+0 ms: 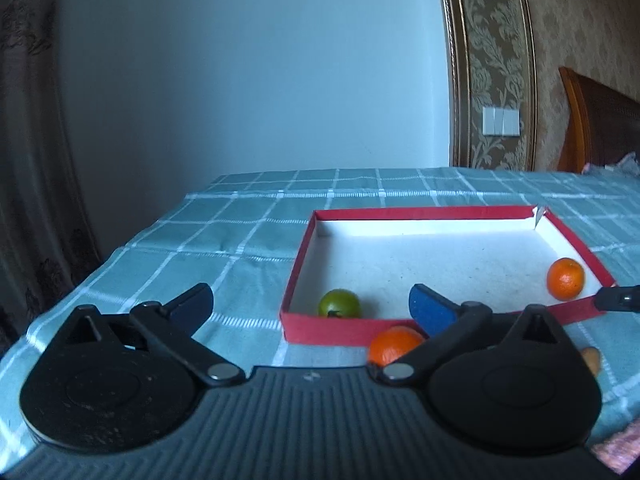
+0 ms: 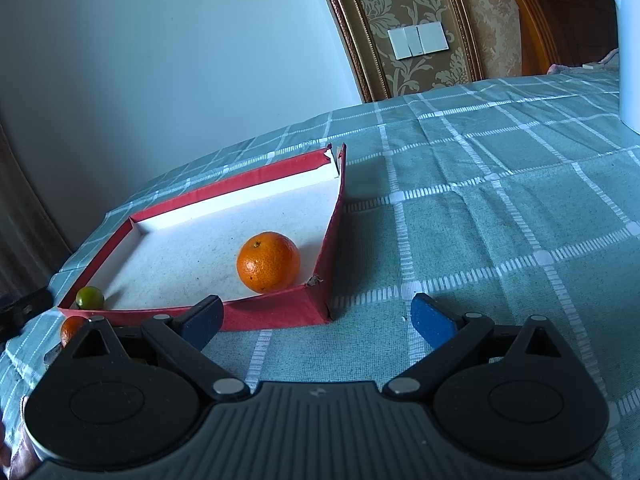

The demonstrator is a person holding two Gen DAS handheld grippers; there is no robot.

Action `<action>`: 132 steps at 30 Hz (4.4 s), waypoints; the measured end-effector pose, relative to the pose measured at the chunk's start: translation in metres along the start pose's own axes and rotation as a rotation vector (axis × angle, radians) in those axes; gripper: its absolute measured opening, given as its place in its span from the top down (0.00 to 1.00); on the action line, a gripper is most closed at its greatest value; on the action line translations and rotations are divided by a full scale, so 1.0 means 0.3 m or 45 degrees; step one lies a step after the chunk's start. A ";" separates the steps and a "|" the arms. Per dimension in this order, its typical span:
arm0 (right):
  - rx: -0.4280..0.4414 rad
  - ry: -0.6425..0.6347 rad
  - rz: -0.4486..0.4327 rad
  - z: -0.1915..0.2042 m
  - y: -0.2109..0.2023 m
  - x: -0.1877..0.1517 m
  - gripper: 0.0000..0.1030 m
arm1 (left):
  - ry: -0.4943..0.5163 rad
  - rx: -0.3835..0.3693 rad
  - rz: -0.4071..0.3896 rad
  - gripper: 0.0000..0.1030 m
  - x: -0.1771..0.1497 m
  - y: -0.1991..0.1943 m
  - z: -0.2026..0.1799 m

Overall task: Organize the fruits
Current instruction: 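Lift the green tomato into the red tray and open the left tool, then move the open right tool toward the brown longan, then close the right tool around the brown longan, then carry the longan into the red tray and open the right tool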

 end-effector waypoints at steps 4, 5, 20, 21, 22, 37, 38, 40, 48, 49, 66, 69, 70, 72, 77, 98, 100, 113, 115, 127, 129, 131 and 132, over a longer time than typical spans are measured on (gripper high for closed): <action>0.008 0.019 -0.006 -0.006 -0.003 0.002 0.01 | -0.055 -0.045 -0.055 0.00 -0.051 -0.088 0.015; 0.008 0.020 -0.006 -0.007 -0.003 0.003 0.01 | -0.059 -0.068 -0.041 0.00 -0.071 -0.093 0.016; 0.022 0.047 -0.013 -0.011 -0.012 0.002 0.01 | 0.045 -0.247 0.076 0.00 -0.138 -0.092 -0.055; 0.022 0.050 -0.013 -0.011 -0.013 0.003 0.02 | 0.062 -0.237 0.081 0.00 -0.141 -0.091 -0.059; 0.022 0.051 -0.011 -0.011 -0.015 0.002 0.02 | 0.071 -0.228 0.089 0.00 -0.144 -0.089 -0.061; 0.173 -0.499 0.038 0.206 -0.138 -0.059 0.22 | 0.005 -0.221 0.178 0.00 -0.165 -0.044 -0.028; 0.180 -0.534 0.053 0.214 -0.133 -0.072 0.25 | 0.004 -0.222 0.177 0.00 -0.164 -0.045 -0.027; 0.171 -0.586 0.049 0.219 -0.129 -0.087 0.36 | 0.004 -0.222 0.174 0.00 -0.163 -0.047 -0.028; 0.242 -0.634 0.073 0.253 -0.134 -0.113 0.43 | 0.001 -0.225 0.169 0.00 -0.161 -0.053 -0.029; 0.250 -0.638 0.073 0.259 -0.133 -0.115 0.44 | 0.002 -0.225 0.168 0.00 -0.161 -0.053 -0.029; 0.273 -0.641 0.124 0.287 -0.093 -0.153 0.76 | 0.002 -0.227 0.168 0.00 -0.159 -0.053 -0.029; 0.278 -0.593 0.087 0.288 -0.101 -0.122 0.76 | 0.002 -0.231 0.168 0.00 -0.158 -0.053 -0.030; 0.278 -0.576 0.064 0.291 -0.104 -0.100 0.76 | 0.004 -0.232 0.169 0.00 -0.157 -0.053 -0.031; 0.261 -0.567 0.009 0.299 -0.101 -0.051 0.76 | 0.006 -0.234 0.169 0.00 -0.156 -0.054 -0.034; 0.221 -0.579 -0.032 0.319 -0.034 0.025 0.76 | 0.002 -0.231 0.170 0.00 -0.156 -0.052 -0.034; 0.181 -0.575 0.007 0.299 0.102 0.001 0.76 | 0.003 -0.243 0.189 0.00 -0.164 -0.041 -0.035; 0.178 -0.568 0.004 0.294 0.108 -0.001 0.76 | 0.002 -0.240 0.190 0.00 -0.164 -0.041 -0.034; 0.098 -0.482 0.042 0.227 0.145 0.033 0.75 | -0.006 -0.224 0.199 0.00 -0.167 -0.037 -0.028; 0.084 -0.464 0.075 0.222 0.155 0.019 0.75 | -0.008 -0.221 0.199 0.00 -0.167 -0.039 -0.028; 0.075 -0.296 -0.095 0.182 -0.081 0.083 0.24 | -0.008 -0.221 0.199 0.00 -0.168 -0.040 -0.027; 0.072 -0.229 -0.134 0.157 -0.137 0.082 0.24 | -0.008 -0.219 0.197 0.00 -0.167 -0.040 -0.027; 0.086 -0.157 -0.135 0.126 -0.165 0.057 0.24 | -0.007 -0.218 0.197 0.00 -0.167 -0.041 -0.027; 0.093 -0.131 -0.129 0.110 -0.167 0.041 0.24 | -0.007 -0.215 0.195 0.00 -0.167 -0.041 -0.026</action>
Point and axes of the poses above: each gripper's, at about its wrist camera, not at the fingertips, and y roughly the way its jaws point, z to its left, x to its top, the point moved 8 cm from there along y, roughly the way its jaws point, and after that the axes turned 11 degrees about -z, right-handed, at the moved point
